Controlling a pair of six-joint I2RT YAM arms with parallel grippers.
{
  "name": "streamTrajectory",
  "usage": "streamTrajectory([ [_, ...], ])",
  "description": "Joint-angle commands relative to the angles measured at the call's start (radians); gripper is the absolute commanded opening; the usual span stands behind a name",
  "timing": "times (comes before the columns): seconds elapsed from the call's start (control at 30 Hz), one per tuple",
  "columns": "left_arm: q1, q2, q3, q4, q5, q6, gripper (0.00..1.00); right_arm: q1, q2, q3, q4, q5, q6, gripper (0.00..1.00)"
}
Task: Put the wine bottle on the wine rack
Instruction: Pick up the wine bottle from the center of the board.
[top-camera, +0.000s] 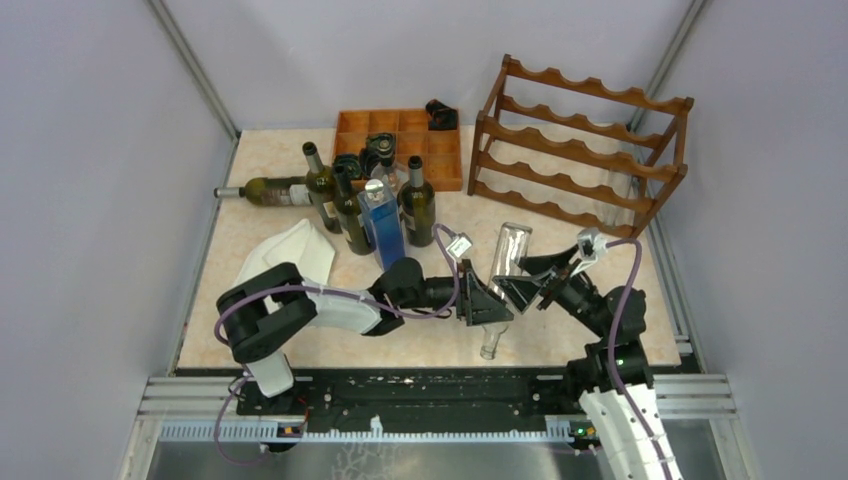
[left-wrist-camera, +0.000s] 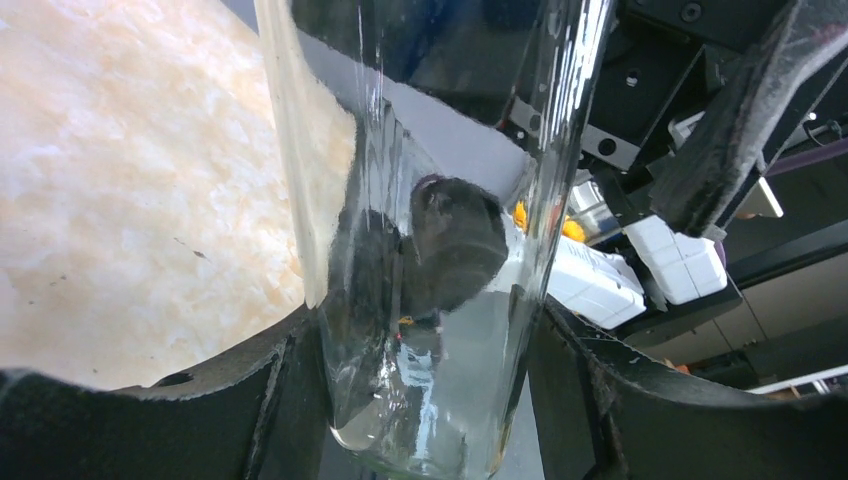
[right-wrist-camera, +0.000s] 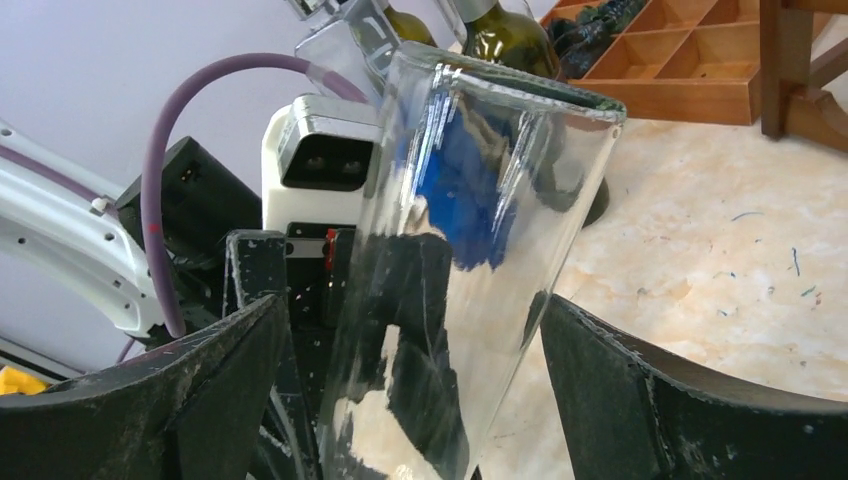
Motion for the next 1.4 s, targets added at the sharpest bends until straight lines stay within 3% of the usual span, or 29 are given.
streamTrajectory([
  [0.0,0.005,-0.071,0.011,0.005,-0.052,0.055,0.0,-0.002,-0.044,0.085,-0.092,0.013,-0.069,0.95],
  [0.5,0.034,-0.124,0.095,-0.181,-0.14,0.158,0.0,-0.001,-0.218,0.135,-0.319,0.008,-0.134,0.97],
  [0.87,0.062,-0.153,0.119,-0.165,-0.212,0.187,0.0,-0.001,-0.218,0.129,-0.356,-0.004,-0.117,0.97],
  [1.37,0.114,-0.11,0.265,-0.154,-0.208,0.181,0.0,-0.001,-0.218,0.06,-0.294,-0.022,-0.066,0.95],
])
